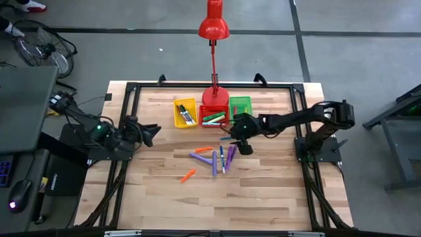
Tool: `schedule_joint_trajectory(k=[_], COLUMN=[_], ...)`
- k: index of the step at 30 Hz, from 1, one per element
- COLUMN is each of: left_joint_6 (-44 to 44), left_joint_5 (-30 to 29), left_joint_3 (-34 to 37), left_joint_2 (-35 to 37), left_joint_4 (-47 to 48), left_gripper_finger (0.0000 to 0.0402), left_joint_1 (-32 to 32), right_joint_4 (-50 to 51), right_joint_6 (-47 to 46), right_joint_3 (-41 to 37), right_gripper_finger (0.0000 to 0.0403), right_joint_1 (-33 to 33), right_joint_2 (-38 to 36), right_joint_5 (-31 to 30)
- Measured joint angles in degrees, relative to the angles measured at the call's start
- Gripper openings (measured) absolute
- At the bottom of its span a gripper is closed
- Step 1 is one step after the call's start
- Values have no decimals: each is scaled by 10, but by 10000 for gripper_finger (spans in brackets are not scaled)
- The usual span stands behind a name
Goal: Pick & Place Markers
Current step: Put the blue pen into the green bin
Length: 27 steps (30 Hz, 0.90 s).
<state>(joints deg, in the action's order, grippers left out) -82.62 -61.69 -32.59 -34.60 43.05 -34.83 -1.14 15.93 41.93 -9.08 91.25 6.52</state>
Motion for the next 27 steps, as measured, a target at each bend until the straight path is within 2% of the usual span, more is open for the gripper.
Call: schedule_joint_trajectory(k=[5, 10, 13, 20, 27], left_joint_6=[24, 156, 212, 226, 247], left_joint_5=[7, 58, 65, 90, 92], left_joint_3=[87, 168, 221, 312, 316], left_joint_2=[84, 164, 203, 263, 266], left_joint_4=[-81, -254, -354, -450, -460], left_gripper_finger=[147, 147, 147, 147, 147], left_joint_1=[-13, -12, -12, -12, -12], right_joint_4=[-1, -3, -9, -9, -24], right_joint_6=[-4, -5, -4, -4, 8], right_joint_3=[0, 0, 0, 0, 0], right_gripper_finger=[220, 220, 220, 220, 220], right_joint_1=[-6, -6, -7, -18, -22], right_joint_2=[17, 28, 33, 34, 53], right_joint_5=[3, 4, 0, 3, 6])
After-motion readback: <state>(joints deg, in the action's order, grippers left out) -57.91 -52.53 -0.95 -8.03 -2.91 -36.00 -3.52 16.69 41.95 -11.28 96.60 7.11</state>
